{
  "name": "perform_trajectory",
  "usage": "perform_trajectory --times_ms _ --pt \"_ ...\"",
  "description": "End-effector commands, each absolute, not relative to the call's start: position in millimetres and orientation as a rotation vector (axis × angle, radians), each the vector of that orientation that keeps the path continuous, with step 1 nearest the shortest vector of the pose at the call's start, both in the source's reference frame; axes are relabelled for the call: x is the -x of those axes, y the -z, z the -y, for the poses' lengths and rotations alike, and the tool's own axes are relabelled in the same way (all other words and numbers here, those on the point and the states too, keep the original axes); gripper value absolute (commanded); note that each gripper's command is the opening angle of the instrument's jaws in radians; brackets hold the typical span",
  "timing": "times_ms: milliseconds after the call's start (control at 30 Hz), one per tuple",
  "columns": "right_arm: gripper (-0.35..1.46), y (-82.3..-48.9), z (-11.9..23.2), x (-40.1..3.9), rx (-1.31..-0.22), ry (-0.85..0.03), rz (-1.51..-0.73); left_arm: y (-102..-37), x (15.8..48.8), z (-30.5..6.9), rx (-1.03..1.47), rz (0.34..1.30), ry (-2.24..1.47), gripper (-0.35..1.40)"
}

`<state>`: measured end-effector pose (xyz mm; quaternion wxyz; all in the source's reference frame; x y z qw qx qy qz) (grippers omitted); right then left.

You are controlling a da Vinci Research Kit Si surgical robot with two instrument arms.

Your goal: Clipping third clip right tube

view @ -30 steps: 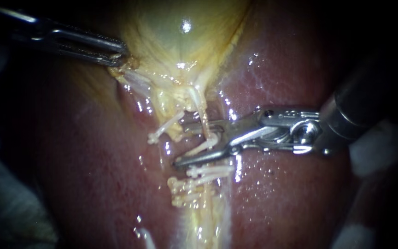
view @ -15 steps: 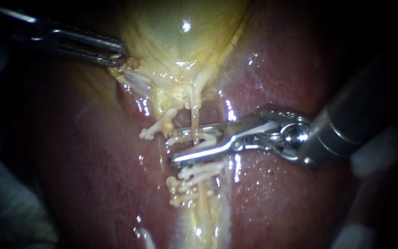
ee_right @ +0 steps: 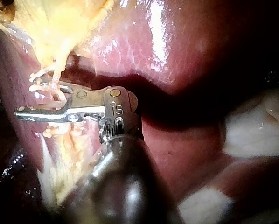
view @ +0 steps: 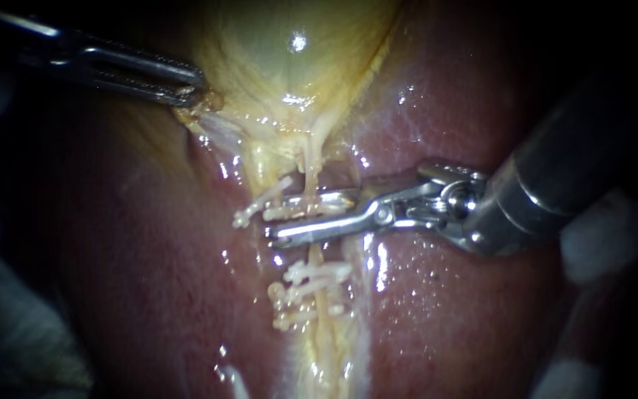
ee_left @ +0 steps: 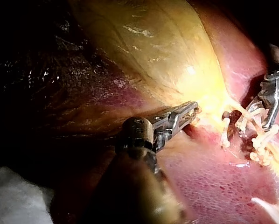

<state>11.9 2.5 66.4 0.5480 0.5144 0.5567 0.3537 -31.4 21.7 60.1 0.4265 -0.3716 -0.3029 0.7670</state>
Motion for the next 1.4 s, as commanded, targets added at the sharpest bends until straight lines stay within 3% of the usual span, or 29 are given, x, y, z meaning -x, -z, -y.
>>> perform_trajectory --times_ms 33,567,900,1000,1400 --pt "0.48 -66.2 -2.7 -11.9 -1.208 -0.851 -1.317 -60.1 31.4 -21.7 0.929 0.757 -1.917 -0.35" --pt "0.39 -65.1 -4.0 -11.8 -1.197 -0.88 -1.317 -60.1 31.4 -21.7 0.929 0.757 -1.917 -0.35" --pt "-0.06 -64.9 -4.0 -11.3 -1.179 -0.922 -1.313 -60.1 31.5 -21.7 0.929 0.757 -1.917 -0.35" --pt "-0.35 -64.9 -3.9 -11.0 -1.178 -0.921 -1.312 -60.1 31.5 -21.7 0.929 0.757 -1.917 -0.35" --pt "-0.35 -65.4 -3.3 -10.8 -1.199 -0.914 -1.299 -60.1 31.5 -21.7 0.929 0.757 -1.917 -0.35"
